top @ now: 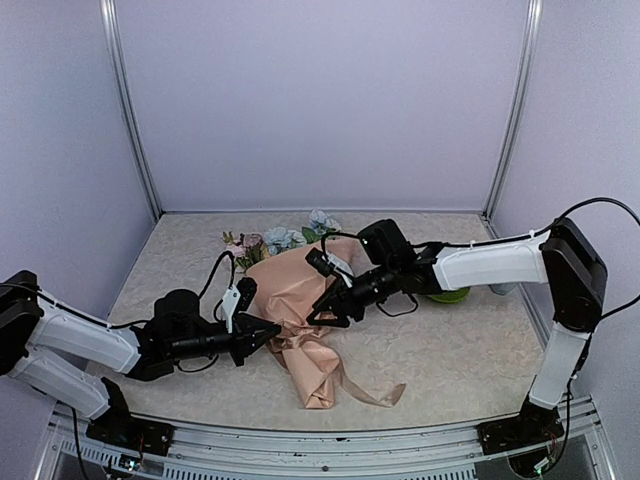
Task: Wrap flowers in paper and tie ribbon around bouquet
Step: Cross the half-tied ribbon over the folded bouquet.
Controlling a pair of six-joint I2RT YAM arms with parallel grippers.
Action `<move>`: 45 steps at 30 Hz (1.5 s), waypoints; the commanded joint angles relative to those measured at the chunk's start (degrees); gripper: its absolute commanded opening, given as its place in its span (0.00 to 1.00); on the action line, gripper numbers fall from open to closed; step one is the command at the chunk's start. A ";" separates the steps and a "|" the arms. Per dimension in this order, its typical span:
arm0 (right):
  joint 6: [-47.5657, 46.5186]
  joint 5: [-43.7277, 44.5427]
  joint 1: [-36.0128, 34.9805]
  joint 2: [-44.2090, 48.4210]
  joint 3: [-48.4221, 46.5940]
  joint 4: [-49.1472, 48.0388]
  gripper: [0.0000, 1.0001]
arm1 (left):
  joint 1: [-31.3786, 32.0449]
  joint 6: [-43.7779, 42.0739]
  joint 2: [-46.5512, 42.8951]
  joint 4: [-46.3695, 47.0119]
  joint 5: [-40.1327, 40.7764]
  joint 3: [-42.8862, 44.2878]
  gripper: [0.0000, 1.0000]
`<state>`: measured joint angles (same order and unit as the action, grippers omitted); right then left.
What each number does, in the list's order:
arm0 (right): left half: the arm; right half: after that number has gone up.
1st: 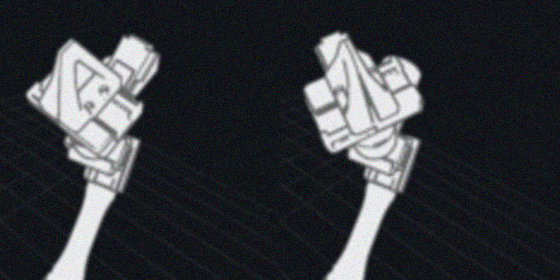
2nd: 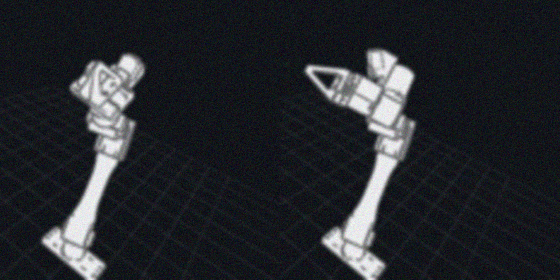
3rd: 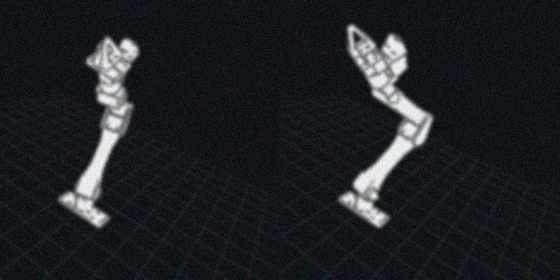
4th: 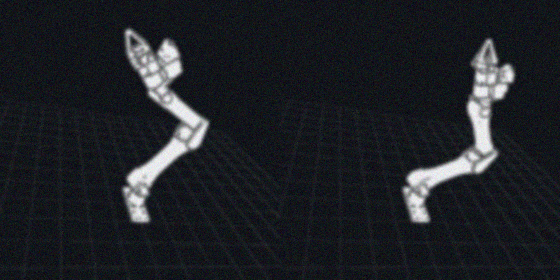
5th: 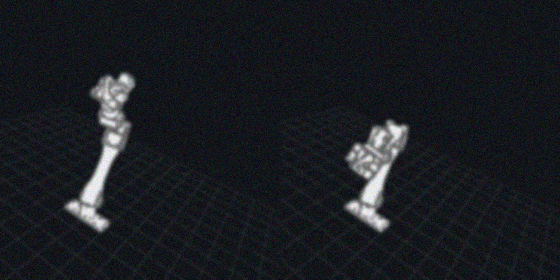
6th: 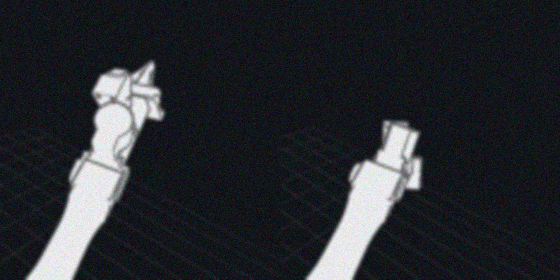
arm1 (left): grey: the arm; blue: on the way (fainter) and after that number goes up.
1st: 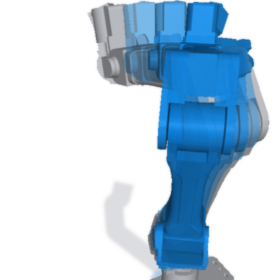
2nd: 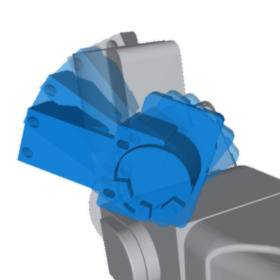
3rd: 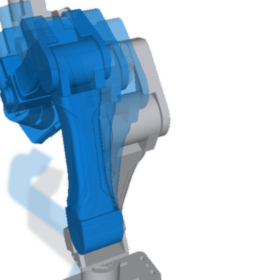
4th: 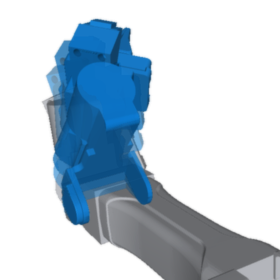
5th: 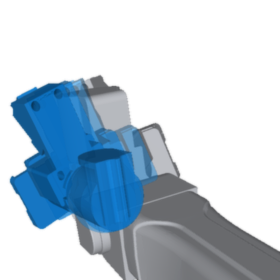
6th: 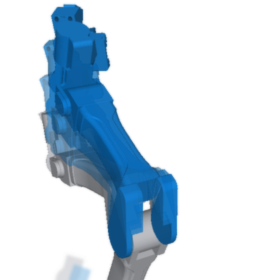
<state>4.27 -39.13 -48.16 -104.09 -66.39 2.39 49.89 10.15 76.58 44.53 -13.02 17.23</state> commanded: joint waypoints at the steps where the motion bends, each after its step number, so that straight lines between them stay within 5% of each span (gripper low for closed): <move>1: -6.48 -1.28 1.27 -2.94 -6.52 7.56 0.57 | 0.69 -0.57 -1.59 0.21 0.70 0.52 0.00; 6: -9.00 1.09 0.91 -9.91 -13.52 11.84 0.52 | 1.09 -0.79 -1.89 0.44 1.50 0.60 0.00; 20: -12.38 -0.41 -1.96 -13.73 -13.13 11.44 0.49 | 1.35 -0.75 -1.65 0.14 2.03 0.52 0.00; 25: -11.64 1.19 -2.00 -12.83 -13.14 11.00 0.11 | 1.35 -0.73 -1.73 0.28 2.39 0.27 0.00; 28: -10.49 1.53 -1.70 -10.75 -12.37 9.65 0.01 | 1.35 -0.57 -0.72 0.30 3.52 0.42 0.00; 45: -3.16 -6.57 -1.59 -4.35 -2.83 -2.24 0.00 | 1.35 3.51 7.30 1.96 12.49 0.78 0.00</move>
<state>-1.52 -42.52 -49.82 -110.65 -70.81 4.69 50.87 12.67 81.93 45.67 -2.85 17.23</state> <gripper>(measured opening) 0.007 0.008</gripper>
